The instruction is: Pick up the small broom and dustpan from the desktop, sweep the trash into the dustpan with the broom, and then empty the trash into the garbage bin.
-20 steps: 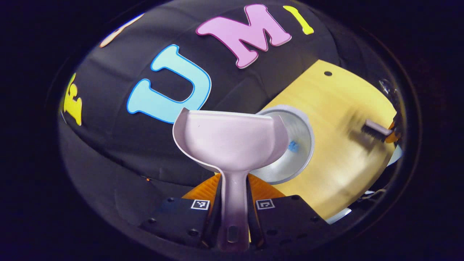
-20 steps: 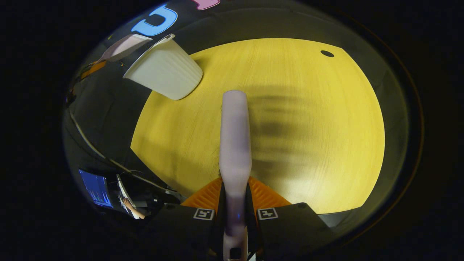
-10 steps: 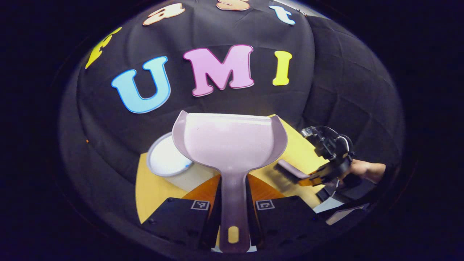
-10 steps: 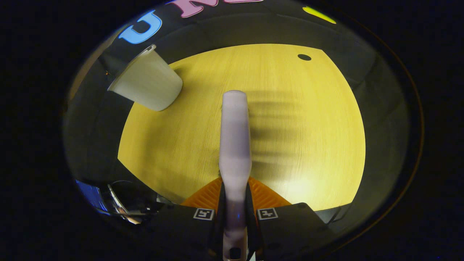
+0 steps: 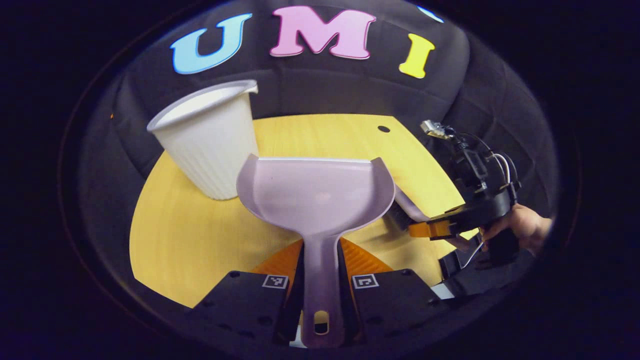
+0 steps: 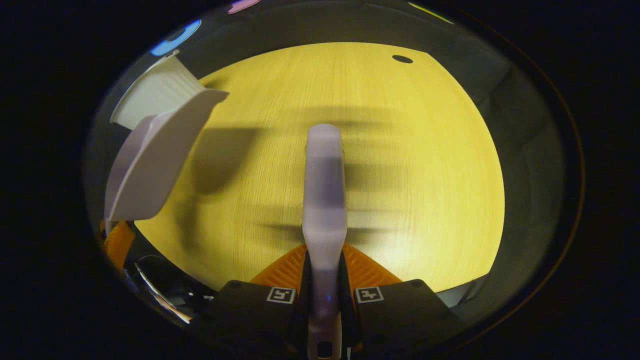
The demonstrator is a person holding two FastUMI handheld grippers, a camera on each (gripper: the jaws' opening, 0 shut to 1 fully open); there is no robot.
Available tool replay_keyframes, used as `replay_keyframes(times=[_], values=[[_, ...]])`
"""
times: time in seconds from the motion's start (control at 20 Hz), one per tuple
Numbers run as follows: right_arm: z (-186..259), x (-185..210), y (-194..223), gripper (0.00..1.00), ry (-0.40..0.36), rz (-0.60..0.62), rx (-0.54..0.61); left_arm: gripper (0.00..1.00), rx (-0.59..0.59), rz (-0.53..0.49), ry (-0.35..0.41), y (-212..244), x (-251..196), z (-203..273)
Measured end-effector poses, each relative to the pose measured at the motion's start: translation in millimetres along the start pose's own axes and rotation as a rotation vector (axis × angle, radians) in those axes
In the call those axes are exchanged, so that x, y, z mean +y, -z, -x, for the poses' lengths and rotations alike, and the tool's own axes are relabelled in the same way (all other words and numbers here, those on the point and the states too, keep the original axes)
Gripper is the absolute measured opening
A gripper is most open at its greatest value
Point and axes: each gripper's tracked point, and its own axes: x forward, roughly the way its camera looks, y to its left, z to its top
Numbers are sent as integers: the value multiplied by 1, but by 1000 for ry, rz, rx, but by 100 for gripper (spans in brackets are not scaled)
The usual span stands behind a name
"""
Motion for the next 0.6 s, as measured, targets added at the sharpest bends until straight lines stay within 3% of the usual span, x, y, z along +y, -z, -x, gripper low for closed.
replay_keyframes(times=[0.2, 0.45, 0.6], values=[[-16, 16, -12, 29, 16, 34, -2, 30, 68, 50, -25, 25, -1, -20], [-28, 14, -9, 29, 54, 39, 26, 29, 88, 125, -19, 17, -3, -22], [-33, 16, -2, 29, 50, 34, 54, 30, 100, 94, -31, 9, -3, -21]])
